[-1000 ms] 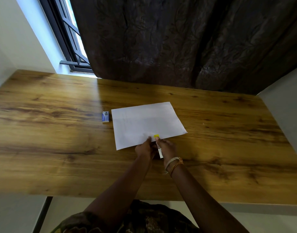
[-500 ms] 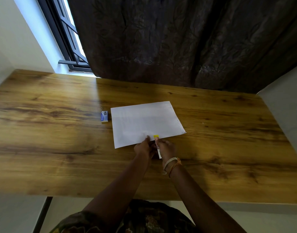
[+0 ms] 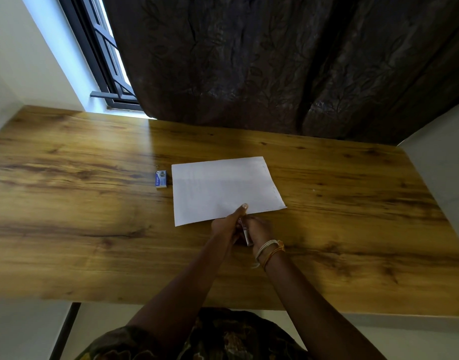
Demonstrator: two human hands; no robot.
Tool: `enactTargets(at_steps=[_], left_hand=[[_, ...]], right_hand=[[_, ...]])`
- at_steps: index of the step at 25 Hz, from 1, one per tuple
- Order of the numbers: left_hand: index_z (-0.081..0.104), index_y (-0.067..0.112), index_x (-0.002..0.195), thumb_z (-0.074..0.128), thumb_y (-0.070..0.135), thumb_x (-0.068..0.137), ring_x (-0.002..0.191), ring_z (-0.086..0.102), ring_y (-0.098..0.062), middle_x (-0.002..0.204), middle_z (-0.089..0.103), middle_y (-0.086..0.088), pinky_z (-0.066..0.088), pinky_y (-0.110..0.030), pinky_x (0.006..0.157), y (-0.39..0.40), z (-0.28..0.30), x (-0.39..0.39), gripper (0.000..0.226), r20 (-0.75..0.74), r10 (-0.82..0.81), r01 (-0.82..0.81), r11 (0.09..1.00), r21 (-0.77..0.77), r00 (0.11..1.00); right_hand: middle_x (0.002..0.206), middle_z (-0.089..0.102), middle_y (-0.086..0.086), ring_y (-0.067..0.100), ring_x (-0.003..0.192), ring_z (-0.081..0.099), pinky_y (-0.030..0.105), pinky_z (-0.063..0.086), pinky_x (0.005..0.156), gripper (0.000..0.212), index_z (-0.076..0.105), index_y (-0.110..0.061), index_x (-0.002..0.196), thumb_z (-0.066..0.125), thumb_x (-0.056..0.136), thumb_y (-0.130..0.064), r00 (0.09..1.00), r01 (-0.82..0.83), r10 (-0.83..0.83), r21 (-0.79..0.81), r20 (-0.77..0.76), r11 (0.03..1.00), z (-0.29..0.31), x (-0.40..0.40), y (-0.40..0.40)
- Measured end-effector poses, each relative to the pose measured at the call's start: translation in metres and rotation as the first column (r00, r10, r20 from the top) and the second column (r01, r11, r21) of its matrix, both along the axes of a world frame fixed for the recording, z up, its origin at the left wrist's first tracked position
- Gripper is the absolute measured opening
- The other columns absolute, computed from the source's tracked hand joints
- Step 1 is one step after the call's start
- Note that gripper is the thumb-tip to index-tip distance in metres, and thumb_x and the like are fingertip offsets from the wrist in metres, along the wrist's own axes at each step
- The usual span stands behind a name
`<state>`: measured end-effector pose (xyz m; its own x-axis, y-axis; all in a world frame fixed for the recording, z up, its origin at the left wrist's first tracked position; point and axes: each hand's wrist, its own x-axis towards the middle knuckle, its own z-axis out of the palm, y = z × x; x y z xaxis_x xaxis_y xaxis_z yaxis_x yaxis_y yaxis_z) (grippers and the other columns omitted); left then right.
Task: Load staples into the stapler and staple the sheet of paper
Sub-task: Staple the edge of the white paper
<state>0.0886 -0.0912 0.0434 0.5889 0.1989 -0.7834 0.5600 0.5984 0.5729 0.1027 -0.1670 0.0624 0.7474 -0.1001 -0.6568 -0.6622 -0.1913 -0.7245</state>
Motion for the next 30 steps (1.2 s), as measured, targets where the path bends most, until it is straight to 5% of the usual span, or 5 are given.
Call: enactTargets(at_steps=[5,11,15,20,30], left_hand=[[0.062,0.000,0.114,0.087,0.024,0.066,0.075,0.068,-0.024,0.099,0.072,-0.015,0.059,-0.037,0.078,0.004,-0.001,0.005,0.060,-0.031,0.011,-0.012,1.000,-0.023,0.999],[0.062,0.005,0.108,0.069,0.030,0.085,0.072,0.066,-0.023,0.093,0.071,-0.012,0.058,-0.036,0.070,0.004,0.004,0.003,0.035,0.006,0.055,-0.053,0.991,-0.125,0.998],[0.060,0.007,0.107,0.056,0.020,0.093,0.071,0.066,-0.021,0.089,0.070,-0.009,0.054,-0.034,0.064,0.006,0.008,0.002,0.019,0.007,0.071,-0.069,0.987,-0.144,0.997],[0.054,0.012,0.121,0.053,0.019,0.096,0.093,0.069,-0.026,0.106,0.071,-0.008,0.054,-0.036,0.071,0.008,0.011,-0.002,0.026,0.060,0.055,-0.043,0.982,-0.183,0.997],[0.051,-0.001,0.130,0.055,0.012,0.096,0.111,0.064,-0.030,0.124,0.065,-0.019,0.053,-0.039,0.084,0.006,0.010,-0.006,0.037,0.095,0.028,-0.014,0.990,-0.144,0.995]], right_hand=[[0.032,0.052,-0.013,0.002,0.036,0.049,0.021,0.041,0.050,0.023,0.051,-0.017,0.072,0.047,0.094,-0.013,0.992,0.102,-0.080,0.242,-0.101,0.965,-0.005,-0.002,-0.006],[0.088,0.066,0.016,0.030,0.081,0.062,0.044,0.052,0.081,0.030,0.066,-0.002,0.098,0.057,0.093,-0.030,0.999,-0.017,0.029,0.311,-0.034,0.950,0.001,-0.002,-0.011],[0.085,0.064,0.009,0.020,0.078,0.060,0.034,0.048,0.073,0.026,0.064,-0.006,0.090,0.056,0.093,-0.030,0.989,0.142,-0.098,0.523,-0.111,0.840,0.001,-0.002,-0.025],[0.070,0.061,0.008,0.021,0.064,0.056,0.027,0.040,0.055,0.033,0.066,-0.001,0.087,0.062,0.088,-0.033,0.972,0.095,-0.066,-0.122,0.226,0.988,-0.003,0.016,-0.065],[0.121,0.057,0.019,0.038,0.113,0.053,0.042,0.048,0.091,0.058,0.056,-0.008,0.120,0.074,0.074,-0.037,0.877,0.034,0.386,-0.839,0.285,0.542,-0.010,0.033,-0.119]])
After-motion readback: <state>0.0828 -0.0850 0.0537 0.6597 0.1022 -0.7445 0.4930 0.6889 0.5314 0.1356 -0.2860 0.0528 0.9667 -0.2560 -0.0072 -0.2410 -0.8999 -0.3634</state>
